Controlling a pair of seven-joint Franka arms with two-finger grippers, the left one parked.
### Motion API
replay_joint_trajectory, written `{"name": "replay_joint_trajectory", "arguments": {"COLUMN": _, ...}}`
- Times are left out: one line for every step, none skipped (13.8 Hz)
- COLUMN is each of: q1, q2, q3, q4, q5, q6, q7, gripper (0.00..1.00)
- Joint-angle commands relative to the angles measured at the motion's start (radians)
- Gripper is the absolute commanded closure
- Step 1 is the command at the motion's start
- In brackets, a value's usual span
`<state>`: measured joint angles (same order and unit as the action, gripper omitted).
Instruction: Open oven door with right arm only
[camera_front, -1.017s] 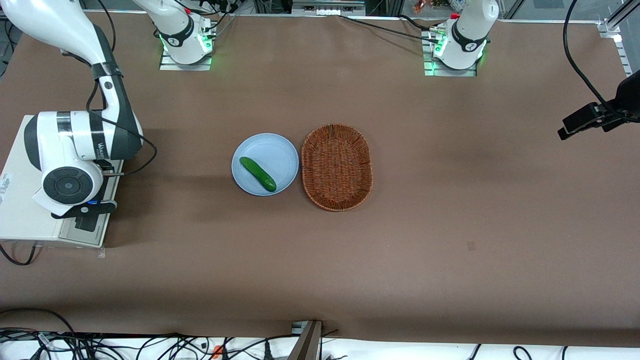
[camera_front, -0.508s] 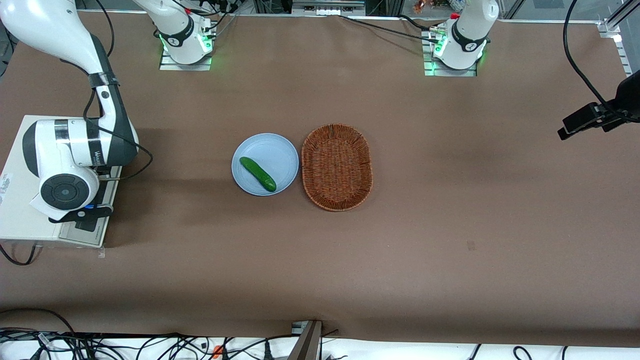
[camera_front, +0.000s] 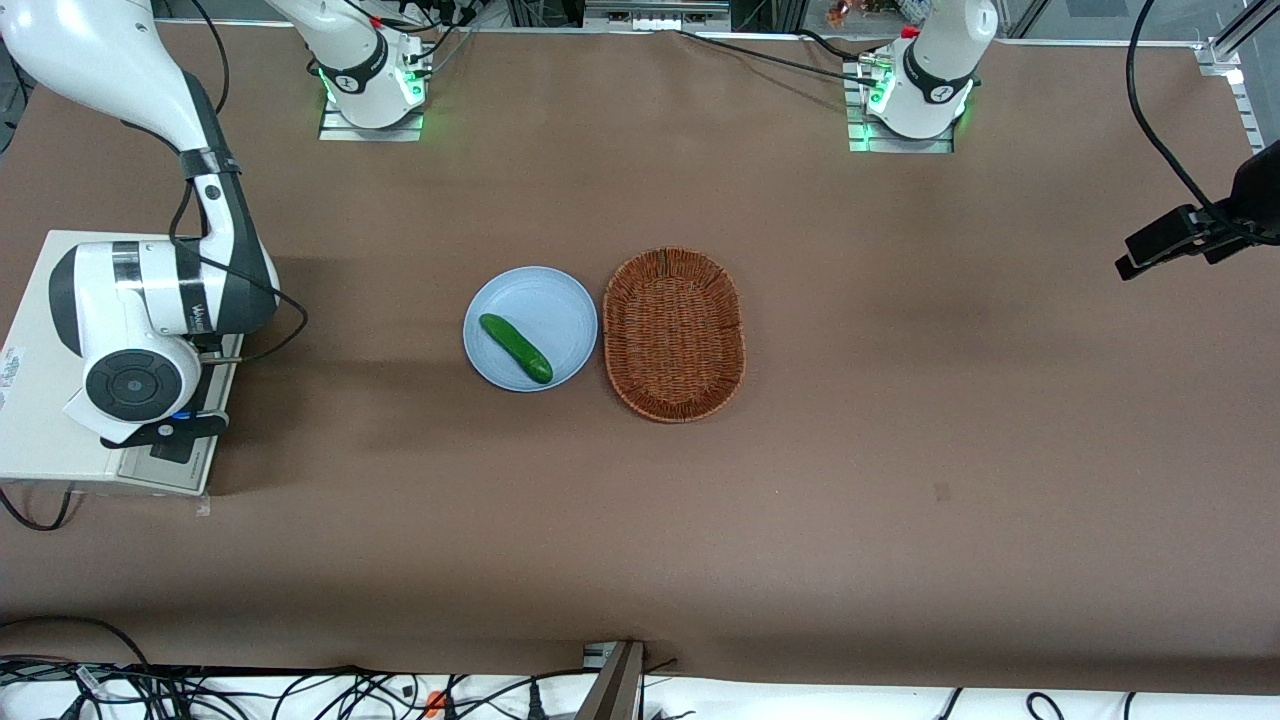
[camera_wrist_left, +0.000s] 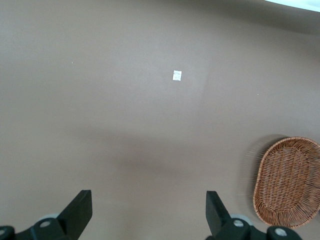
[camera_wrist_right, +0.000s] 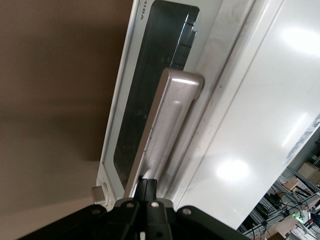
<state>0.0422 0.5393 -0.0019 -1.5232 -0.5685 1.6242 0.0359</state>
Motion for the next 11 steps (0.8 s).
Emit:
{"name": "replay_joint_trajectory", "arguments": {"q1": -0.012, "q2": 0.019, "q3": 0.003, "q4": 0.018, "q5": -0.021, "q6": 0.014, "q7": -0.016, "gripper": 1.0}}
{"name": "replay_joint_trajectory", "arguments": {"q1": -0.012, "q2": 0.022, "q3": 0.003, "q4": 0.018, "q5": -0.017, "q6": 0.017, "q7": -0.016, "gripper": 1.0}}
{"name": "replay_joint_trajectory", "arguments": {"q1": -0.012, "q2": 0.022, "q3": 0.003, "q4": 0.018, "q5": -0.008, "q6": 0.026, "q7": -0.013, "gripper": 1.0}}
{"name": "replay_joint_trajectory", "arguments": {"q1": -0.012, "q2": 0.028, "q3": 0.003, "q4": 0.018, "q5": -0.004, "q6": 0.032, "q7": -0.011, "gripper": 1.0}}
{"name": "replay_joint_trajectory", "arguments": {"q1": -0.012, "q2": 0.033, "q3": 0.003, "q4": 0.018, "q5": -0.004, "q6": 0.032, "q7": -0.007, "gripper": 1.0}}
{"name": "replay_joint_trajectory", "arguments": {"q1": -0.012, "q2": 0.04, "q3": 0.003, "q4": 0.018, "q5": -0.002, "q6": 0.039, "q7": -0.002, "gripper": 1.0}}
{"name": "replay_joint_trajectory", "arguments": {"q1": -0.012, "q2": 0.044, "q3": 0.003, "q4": 0.018, "q5": 0.002, "q6": 0.06, "q7": 0.001, "gripper": 1.0}}
{"name": "replay_joint_trajectory", "arguments": {"q1": -0.012, "q2": 0.047, "q3": 0.003, "q4": 0.014, "q5": 0.004, "q6": 0.072, "q7": 0.005, "gripper": 1.0}}
{"name": "replay_joint_trajectory", "arguments": {"q1": -0.012, "q2": 0.051, "q3": 0.003, "q4": 0.018, "q5": 0.004, "q6": 0.074, "q7": 0.007, "gripper": 1.0}}
{"name": "replay_joint_trajectory", "arguments": {"q1": -0.012, "q2": 0.054, "q3": 0.003, "q4": 0.018, "q5": 0.007, "q6": 0.074, "q7": 0.009, "gripper": 1.0}}
{"name": "replay_joint_trajectory", "arguments": {"q1": -0.012, "q2": 0.059, "q3": 0.003, "q4": 0.018, "q5": 0.019, "q6": 0.074, "q7": 0.01, "gripper": 1.0}}
